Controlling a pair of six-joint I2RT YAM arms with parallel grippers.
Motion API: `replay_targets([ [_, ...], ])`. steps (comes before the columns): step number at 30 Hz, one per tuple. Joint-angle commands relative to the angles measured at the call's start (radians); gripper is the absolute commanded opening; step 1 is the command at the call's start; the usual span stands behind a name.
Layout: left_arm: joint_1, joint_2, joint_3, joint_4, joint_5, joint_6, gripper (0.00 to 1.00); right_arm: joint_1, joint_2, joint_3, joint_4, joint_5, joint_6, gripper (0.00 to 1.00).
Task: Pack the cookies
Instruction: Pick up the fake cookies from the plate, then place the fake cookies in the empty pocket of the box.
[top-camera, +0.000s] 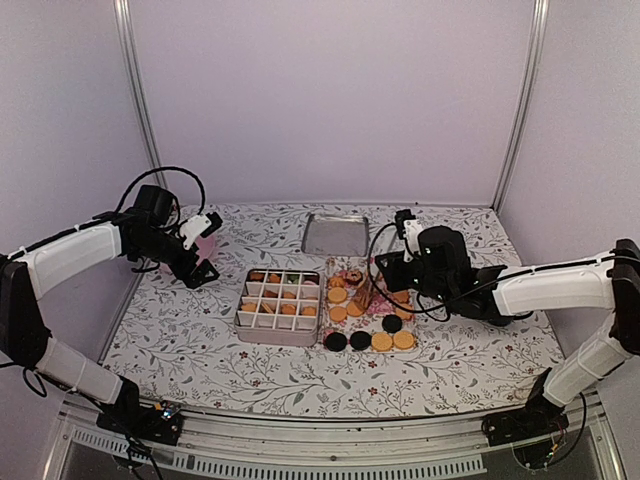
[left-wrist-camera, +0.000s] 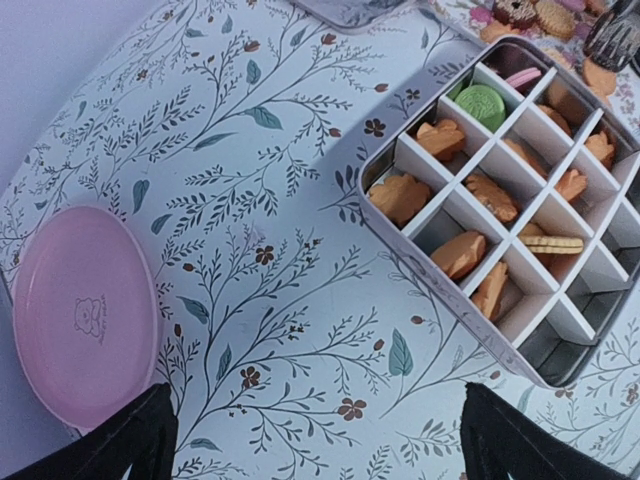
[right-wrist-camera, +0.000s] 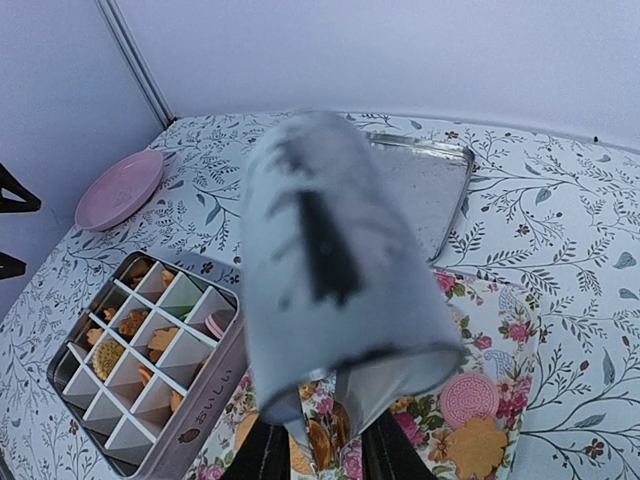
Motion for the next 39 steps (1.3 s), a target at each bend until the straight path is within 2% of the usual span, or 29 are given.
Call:
replay_targets([
  [1, 0.004, -0.011, 0.019, -0.004, 0.008, 0.007, 0.99, -0.003, -0.066, 0.0, -0.011, -0.014, -0.013, 0.0],
  [14, 0.005, -0.013, 0.012, 0.002, 0.002, 0.007, 0.99, 0.078, -0.103, 0.126, -0.067, 0.028, -0.106, 0.0],
  [21, 0.007, -0.013, -0.013, 0.019, -0.013, 0.003, 0.99, 0.182, -0.066, 0.296, -0.114, 0.058, -0.208, 0.0],
  [26, 0.014, 0.005, -0.028, 0.028, -0.013, -0.005, 0.99, 0.245, 0.028, 0.417, -0.115, 0.018, -0.25, 0.0],
  [39, 0.037, 0.06, -0.039, 0.036, -0.031, -0.021, 0.99, 0.343, 0.43, 0.808, -0.136, -0.099, -0.328, 0.0],
])
